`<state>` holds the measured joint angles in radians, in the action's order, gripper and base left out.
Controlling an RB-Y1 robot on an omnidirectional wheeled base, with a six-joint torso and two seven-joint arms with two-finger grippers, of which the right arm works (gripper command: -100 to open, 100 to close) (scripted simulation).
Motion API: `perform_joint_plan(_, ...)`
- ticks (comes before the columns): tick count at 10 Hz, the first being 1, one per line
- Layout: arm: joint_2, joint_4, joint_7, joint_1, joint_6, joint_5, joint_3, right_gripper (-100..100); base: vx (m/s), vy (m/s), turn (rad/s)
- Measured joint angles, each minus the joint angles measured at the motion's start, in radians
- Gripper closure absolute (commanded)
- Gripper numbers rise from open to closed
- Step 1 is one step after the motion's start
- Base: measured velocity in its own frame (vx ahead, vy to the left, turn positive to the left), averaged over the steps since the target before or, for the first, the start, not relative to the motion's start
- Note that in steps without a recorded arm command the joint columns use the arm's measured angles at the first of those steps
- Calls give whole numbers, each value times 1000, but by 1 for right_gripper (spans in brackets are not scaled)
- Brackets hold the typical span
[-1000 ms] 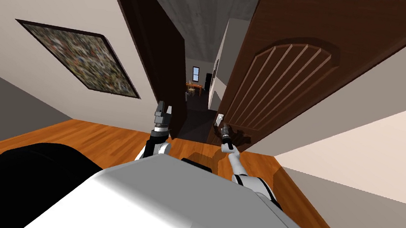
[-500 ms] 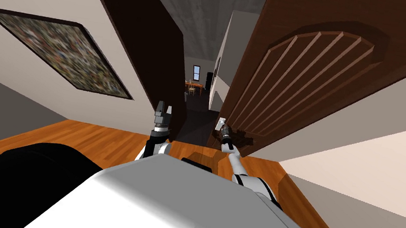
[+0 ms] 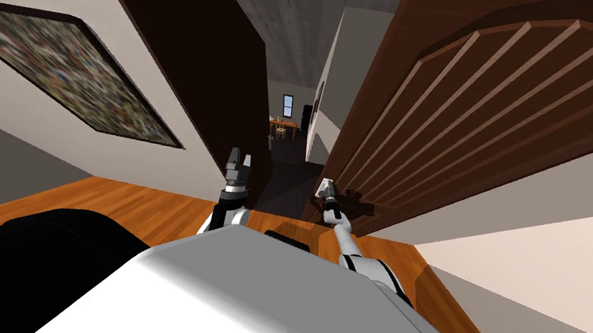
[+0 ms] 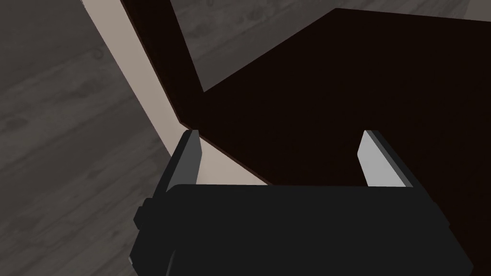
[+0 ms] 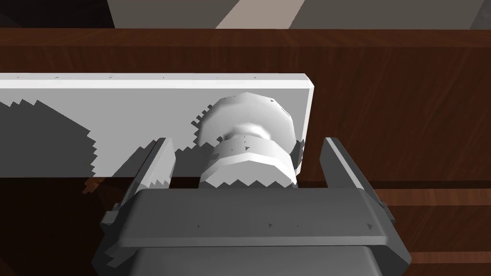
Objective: Push the door open
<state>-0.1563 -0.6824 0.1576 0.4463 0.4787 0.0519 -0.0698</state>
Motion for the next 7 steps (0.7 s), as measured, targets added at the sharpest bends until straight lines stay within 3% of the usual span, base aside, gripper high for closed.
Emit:
perform_joint_plan(5,0,1,-1,-2,-2,-1,-1,100,-18,-2,1)
perform_joint_plan(7,2,-4,-4,-12,-8,0,4,100,116,64,-45)
